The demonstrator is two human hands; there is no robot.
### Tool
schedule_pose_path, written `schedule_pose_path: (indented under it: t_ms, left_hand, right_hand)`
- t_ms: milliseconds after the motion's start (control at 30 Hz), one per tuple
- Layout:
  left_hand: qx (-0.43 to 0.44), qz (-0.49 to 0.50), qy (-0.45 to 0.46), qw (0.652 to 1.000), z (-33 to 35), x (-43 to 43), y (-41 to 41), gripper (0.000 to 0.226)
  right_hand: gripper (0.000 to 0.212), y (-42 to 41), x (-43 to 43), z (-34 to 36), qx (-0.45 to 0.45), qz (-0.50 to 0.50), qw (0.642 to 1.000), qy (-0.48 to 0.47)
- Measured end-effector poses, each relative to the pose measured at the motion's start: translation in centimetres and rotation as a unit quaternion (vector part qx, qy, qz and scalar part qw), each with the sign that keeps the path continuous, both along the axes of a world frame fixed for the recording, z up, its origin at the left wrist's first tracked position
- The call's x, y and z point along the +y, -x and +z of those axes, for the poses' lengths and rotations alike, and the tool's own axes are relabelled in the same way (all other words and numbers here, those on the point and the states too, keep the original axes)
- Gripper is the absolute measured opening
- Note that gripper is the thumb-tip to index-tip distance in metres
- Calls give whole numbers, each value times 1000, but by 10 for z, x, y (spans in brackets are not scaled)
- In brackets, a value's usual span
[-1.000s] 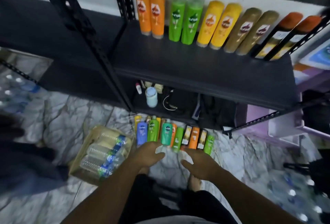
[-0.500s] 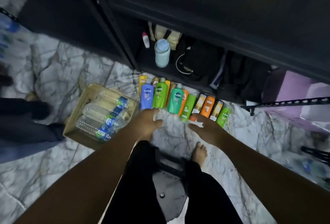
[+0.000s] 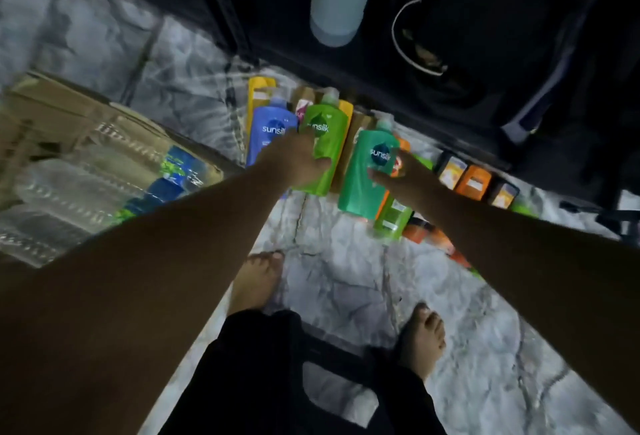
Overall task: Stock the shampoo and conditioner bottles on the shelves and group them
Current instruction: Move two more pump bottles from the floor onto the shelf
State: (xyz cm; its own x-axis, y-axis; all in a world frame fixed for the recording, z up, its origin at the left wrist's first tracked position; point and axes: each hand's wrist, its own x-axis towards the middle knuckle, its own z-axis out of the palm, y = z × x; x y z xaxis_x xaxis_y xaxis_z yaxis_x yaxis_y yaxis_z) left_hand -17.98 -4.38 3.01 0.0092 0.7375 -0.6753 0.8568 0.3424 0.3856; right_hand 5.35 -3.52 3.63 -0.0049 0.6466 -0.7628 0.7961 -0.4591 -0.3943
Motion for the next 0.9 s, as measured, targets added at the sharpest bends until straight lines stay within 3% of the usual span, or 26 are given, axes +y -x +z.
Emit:
schedule_pose_path:
  t_ms: [100,200,267,367,467,533,667,800,900]
  left_hand:
    - [-3,24,-27,999,-34,26,-4,84]
    - [22,43,-57,997,-52,42,-13,89]
    - [53,46,-45,997,-58,48,-22,105]
    - [104,13,-29,994,-68,57,-33,123]
    - [124,17,-60,990,-71,60,-35,121]
    - [116,43,-78,989,-67,53,-39,113]
    - [49,148,-132,979,-57,21,-53,106]
    - [-63,218,-203,952,-49,-24,-58,109]
    - [-92,216,-217,948,-41,-57,-59,114]
  right_hand:
    - [90,6,27,-44,-38,-35,997,-64]
    - [102,10,44,-68,-47,-46,996,-62]
    - [114,11,50,-82,-48,-48,997,-46]
    - [110,6,61,-105,-38,-44,998,-39]
    - [109,4,65,-106,6,-96,995,-23]
    - [97,5,62,-101,20,-99,995,-19]
    - [98,4,47,-86,10,-120,991,-62]
    - [89,-10,17,-66,98,-155,982,-46]
    - [87,-20,-20,-53,168,-154,973,-37]
